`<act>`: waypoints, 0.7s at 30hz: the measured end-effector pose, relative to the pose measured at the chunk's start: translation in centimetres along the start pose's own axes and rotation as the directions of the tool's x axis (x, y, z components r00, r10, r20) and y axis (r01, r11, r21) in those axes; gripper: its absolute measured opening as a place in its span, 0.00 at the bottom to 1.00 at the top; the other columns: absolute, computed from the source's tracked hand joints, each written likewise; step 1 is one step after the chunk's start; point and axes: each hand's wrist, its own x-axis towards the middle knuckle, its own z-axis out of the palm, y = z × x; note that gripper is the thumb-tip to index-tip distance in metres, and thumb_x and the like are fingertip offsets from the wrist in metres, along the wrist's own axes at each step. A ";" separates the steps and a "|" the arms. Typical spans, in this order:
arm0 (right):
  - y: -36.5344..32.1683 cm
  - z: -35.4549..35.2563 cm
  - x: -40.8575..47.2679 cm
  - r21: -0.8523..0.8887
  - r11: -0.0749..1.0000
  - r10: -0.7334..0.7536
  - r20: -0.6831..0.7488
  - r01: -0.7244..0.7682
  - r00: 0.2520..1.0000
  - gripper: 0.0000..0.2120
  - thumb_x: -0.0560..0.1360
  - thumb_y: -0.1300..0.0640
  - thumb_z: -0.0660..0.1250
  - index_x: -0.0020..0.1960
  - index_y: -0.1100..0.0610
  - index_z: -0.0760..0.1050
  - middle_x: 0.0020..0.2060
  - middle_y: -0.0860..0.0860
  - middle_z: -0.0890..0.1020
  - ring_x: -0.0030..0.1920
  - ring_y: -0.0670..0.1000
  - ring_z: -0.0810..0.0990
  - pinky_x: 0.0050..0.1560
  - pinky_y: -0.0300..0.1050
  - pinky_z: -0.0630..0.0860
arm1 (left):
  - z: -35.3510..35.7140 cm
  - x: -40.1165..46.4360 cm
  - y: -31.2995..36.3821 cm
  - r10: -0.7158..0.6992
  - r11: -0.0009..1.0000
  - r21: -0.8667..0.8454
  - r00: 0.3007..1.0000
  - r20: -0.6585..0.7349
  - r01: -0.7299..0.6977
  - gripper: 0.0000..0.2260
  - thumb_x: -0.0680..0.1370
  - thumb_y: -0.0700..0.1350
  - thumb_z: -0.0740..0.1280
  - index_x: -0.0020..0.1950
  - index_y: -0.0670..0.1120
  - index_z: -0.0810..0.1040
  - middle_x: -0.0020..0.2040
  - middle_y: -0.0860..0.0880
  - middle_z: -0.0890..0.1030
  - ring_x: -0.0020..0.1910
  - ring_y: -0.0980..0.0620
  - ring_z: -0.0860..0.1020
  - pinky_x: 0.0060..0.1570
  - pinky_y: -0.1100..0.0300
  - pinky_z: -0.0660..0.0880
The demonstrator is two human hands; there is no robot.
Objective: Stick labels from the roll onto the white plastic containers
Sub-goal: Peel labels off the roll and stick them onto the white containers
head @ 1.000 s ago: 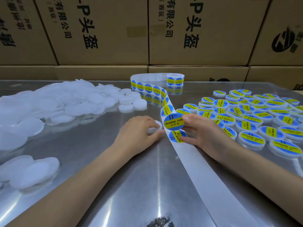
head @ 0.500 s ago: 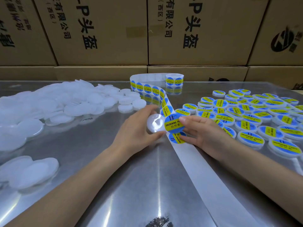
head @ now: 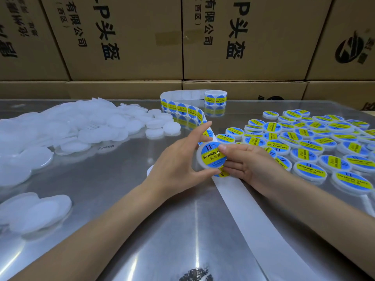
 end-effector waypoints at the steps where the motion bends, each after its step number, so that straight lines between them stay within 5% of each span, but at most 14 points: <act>1: 0.0 0.0 0.0 0.001 1.000 -0.002 -0.002 0.002 1.000 0.21 0.63 0.49 0.71 0.52 0.59 0.80 0.48 0.55 0.85 0.48 0.52 0.84 0.52 0.41 0.79 | 0.0 0.0 0.0 0.000 1.000 0.000 1.000 -0.002 0.000 0.41 0.67 0.50 0.78 0.74 0.50 0.60 0.61 0.53 0.78 0.58 0.52 0.78 0.55 0.49 0.75; 8: -0.2 0.4 -0.3 0.008 1.000 -0.017 -0.016 0.017 1.000 0.16 0.61 0.50 0.72 0.46 0.56 0.82 0.45 0.55 0.86 0.42 0.49 0.85 0.40 0.36 0.80 | 0.1 0.0 0.1 -0.004 1.000 -0.005 1.000 -0.012 0.004 0.41 0.67 0.51 0.77 0.75 0.51 0.59 0.62 0.54 0.78 0.59 0.54 0.78 0.56 0.49 0.75; 15: 0.0 0.5 -0.3 0.001 0.999 -0.049 -0.042 0.049 0.998 0.17 0.63 0.51 0.72 0.48 0.59 0.81 0.44 0.55 0.86 0.42 0.50 0.85 0.48 0.41 0.80 | 0.2 0.1 0.6 -0.026 0.998 -0.051 0.998 -0.049 0.024 0.41 0.66 0.52 0.78 0.74 0.50 0.62 0.59 0.54 0.80 0.56 0.55 0.79 0.55 0.51 0.76; 21: 0.5 1.6 -0.5 -0.092 0.980 -0.187 -0.158 0.174 0.969 0.03 0.74 0.60 0.69 0.45 0.61 0.79 0.35 0.54 0.84 0.31 0.46 0.81 0.33 0.36 0.78 | 0.6 -0.1 1.2 -0.123 0.976 -0.195 0.984 -0.126 0.097 0.41 0.64 0.51 0.79 0.72 0.51 0.64 0.52 0.56 0.82 0.50 0.60 0.80 0.55 0.55 0.76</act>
